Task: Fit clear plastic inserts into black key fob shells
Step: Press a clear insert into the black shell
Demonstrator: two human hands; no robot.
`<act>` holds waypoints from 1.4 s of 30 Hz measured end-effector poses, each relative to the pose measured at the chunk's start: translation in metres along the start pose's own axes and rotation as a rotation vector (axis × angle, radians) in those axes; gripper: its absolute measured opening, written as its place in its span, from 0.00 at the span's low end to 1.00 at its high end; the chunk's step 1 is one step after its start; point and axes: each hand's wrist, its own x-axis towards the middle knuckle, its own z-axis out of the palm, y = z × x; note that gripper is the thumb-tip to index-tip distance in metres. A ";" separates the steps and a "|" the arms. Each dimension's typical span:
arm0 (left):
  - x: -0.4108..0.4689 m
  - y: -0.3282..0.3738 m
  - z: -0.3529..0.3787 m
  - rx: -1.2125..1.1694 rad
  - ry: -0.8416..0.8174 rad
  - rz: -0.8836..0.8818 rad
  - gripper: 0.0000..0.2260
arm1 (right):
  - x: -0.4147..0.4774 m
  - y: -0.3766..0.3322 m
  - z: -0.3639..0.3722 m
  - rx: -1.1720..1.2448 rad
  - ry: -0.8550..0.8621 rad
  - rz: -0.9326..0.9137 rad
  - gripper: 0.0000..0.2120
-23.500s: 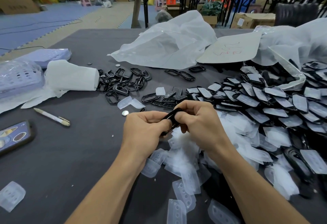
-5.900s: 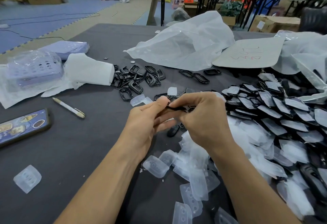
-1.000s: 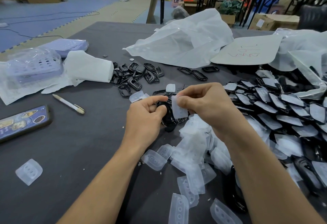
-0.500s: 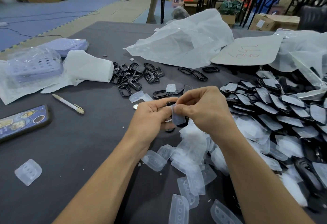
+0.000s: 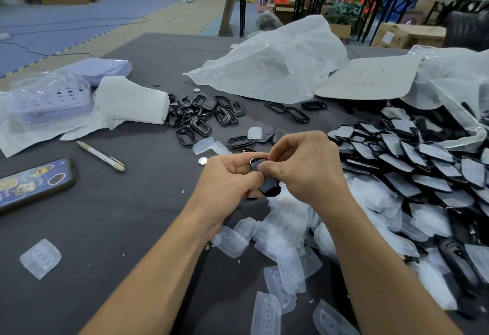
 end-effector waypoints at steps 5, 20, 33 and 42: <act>0.001 0.000 0.001 -0.079 0.070 -0.025 0.17 | 0.003 0.005 0.003 0.034 -0.041 0.046 0.10; 0.003 0.002 0.000 -0.077 0.224 -0.081 0.09 | 0.003 0.008 0.002 0.086 -0.111 0.066 0.06; 0.005 0.003 -0.001 -0.083 0.338 -0.141 0.05 | 0.003 0.007 0.002 0.066 -0.164 0.032 0.06; 0.006 0.003 -0.002 -0.107 0.341 -0.122 0.06 | 0.000 0.004 0.005 0.079 -0.186 0.029 0.07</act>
